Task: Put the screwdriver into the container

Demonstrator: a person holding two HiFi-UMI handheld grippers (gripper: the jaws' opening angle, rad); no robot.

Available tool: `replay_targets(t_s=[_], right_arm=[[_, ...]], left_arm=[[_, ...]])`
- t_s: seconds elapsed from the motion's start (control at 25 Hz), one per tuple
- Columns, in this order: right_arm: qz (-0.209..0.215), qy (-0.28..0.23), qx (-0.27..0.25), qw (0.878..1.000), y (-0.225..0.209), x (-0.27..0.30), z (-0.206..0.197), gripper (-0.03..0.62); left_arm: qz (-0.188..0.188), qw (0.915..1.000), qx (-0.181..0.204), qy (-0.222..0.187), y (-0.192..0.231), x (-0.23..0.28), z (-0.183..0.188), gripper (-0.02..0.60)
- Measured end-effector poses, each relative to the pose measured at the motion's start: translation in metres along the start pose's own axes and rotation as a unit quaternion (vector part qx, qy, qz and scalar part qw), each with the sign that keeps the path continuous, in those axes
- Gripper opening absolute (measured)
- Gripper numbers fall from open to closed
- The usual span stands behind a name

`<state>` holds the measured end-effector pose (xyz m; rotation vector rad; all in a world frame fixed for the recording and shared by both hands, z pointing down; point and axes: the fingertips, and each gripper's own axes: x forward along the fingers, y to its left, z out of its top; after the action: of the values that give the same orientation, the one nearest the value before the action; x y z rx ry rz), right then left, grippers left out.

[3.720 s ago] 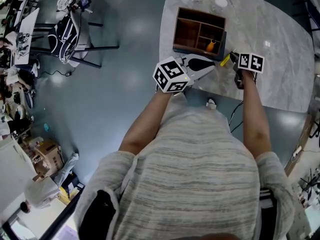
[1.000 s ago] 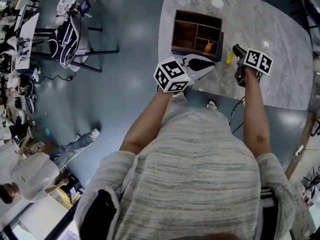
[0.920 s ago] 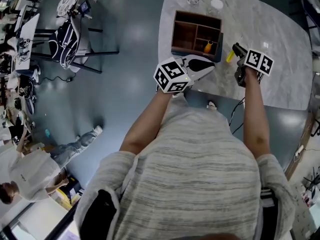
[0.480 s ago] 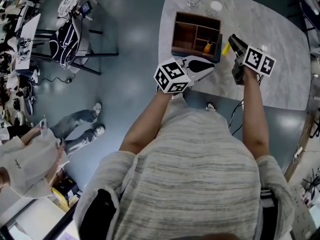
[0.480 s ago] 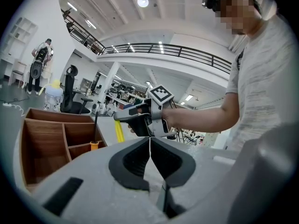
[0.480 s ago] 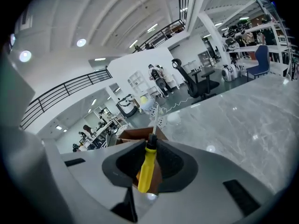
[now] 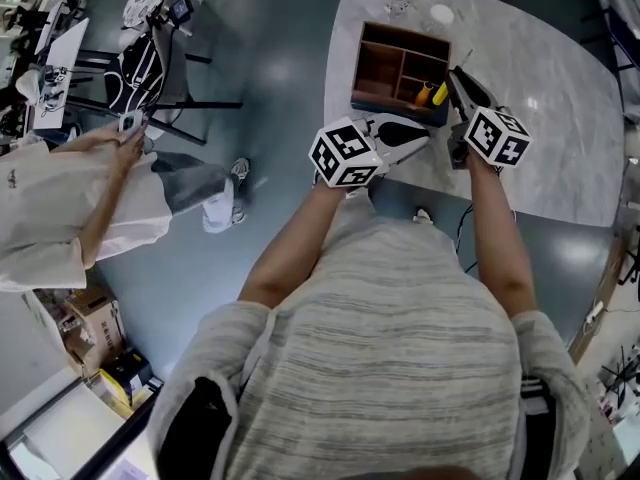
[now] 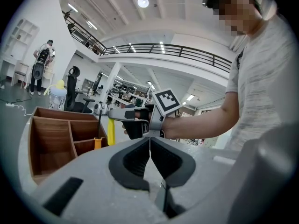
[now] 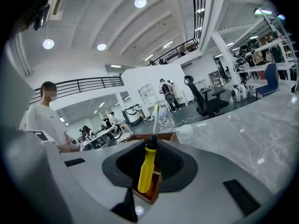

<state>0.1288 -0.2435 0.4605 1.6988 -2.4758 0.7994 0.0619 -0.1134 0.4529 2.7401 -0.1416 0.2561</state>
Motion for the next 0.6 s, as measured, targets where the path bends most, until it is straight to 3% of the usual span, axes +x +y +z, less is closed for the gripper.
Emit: replay_targets(t_s=[0.24, 0.6], right_arm=[[-0.006, -0.017, -0.046, 0.999, 0.008, 0.000, -0.011, 0.074], [-0.004, 0.008, -0.107, 0.994, 0.012, 0.009, -0.030, 0.074]], left_arm=[[0.002, 1.0000, 0.000, 0.002, -0.005, -0.006, -0.003, 0.018], [-0.001, 1.0000, 0.000, 0.002, 0.000, -0.007, -0.003, 0.018]])
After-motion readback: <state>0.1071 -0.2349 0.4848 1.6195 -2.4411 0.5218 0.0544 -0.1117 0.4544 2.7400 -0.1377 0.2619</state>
